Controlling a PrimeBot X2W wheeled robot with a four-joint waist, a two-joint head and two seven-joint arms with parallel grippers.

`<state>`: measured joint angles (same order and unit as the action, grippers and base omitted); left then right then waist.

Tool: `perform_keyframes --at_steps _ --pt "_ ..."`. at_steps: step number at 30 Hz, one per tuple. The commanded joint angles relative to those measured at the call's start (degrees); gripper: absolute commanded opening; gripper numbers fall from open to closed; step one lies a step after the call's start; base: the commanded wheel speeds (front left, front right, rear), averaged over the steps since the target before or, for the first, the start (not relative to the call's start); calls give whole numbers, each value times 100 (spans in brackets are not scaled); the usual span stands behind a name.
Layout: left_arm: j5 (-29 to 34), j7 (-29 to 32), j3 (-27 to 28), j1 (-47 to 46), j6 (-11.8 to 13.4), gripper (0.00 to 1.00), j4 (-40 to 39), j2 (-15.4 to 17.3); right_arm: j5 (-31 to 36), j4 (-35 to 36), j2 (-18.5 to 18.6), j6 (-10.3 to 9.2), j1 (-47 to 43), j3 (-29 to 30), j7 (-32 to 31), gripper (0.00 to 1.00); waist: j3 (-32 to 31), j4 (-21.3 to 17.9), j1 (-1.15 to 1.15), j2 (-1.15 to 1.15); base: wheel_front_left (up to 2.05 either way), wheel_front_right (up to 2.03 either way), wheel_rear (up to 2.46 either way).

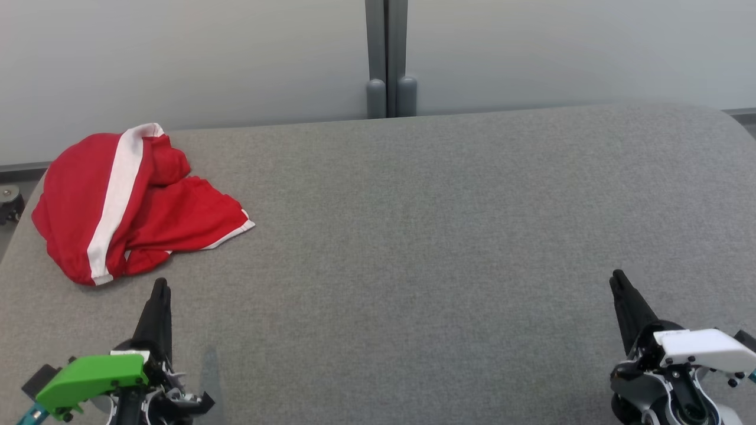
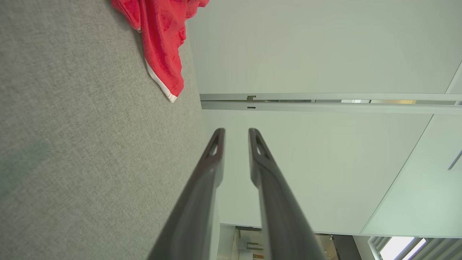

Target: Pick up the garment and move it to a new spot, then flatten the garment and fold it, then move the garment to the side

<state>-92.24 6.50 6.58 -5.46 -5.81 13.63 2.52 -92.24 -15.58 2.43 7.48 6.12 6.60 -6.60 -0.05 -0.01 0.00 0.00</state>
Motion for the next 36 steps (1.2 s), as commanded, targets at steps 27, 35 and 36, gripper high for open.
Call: perform_keyframes --at_steps 27,35,36 --pt "860 -651 -572 190 -54 100 -238 -1 1156 13 -4 0 -166 -49 655 100 15 17 0 0 0 0 0" --pt "1585 -830 -643 152 -71 100 -401 6 2223 346 4 0 -142 14 835 100 26 28 0 0 0 0 0" --pt "1742 -852 -653 140 -74 100 -418 7 2371 396 5 0 -146 19 857 100 28 30 0 0 0 0 0"
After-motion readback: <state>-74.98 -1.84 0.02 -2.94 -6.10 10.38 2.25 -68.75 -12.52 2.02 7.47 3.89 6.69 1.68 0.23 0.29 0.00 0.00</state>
